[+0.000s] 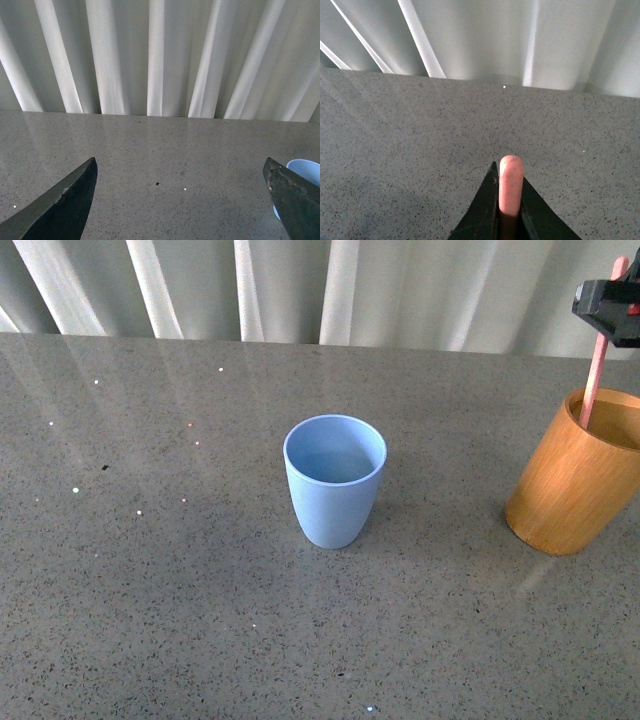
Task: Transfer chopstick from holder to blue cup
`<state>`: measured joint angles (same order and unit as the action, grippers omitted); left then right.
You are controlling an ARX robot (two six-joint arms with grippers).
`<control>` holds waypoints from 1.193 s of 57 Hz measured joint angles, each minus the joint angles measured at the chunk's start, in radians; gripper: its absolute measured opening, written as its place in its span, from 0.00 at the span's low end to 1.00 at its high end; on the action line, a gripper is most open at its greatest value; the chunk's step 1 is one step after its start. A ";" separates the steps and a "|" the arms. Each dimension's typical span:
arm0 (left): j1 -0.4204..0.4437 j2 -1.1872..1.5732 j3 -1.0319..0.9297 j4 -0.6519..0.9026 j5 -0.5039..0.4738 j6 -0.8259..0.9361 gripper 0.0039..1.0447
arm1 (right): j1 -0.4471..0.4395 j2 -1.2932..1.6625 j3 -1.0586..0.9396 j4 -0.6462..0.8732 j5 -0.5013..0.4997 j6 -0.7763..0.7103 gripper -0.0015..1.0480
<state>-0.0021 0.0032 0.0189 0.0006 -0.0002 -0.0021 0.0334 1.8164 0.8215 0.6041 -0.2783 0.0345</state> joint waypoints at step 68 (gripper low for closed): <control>0.000 0.000 0.000 0.000 0.000 0.000 0.94 | 0.350 -0.171 0.156 -0.014 0.039 -0.015 0.02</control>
<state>-0.0021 0.0032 0.0189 0.0006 -0.0002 -0.0021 0.3832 1.6455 0.9775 0.5900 -0.2398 0.0193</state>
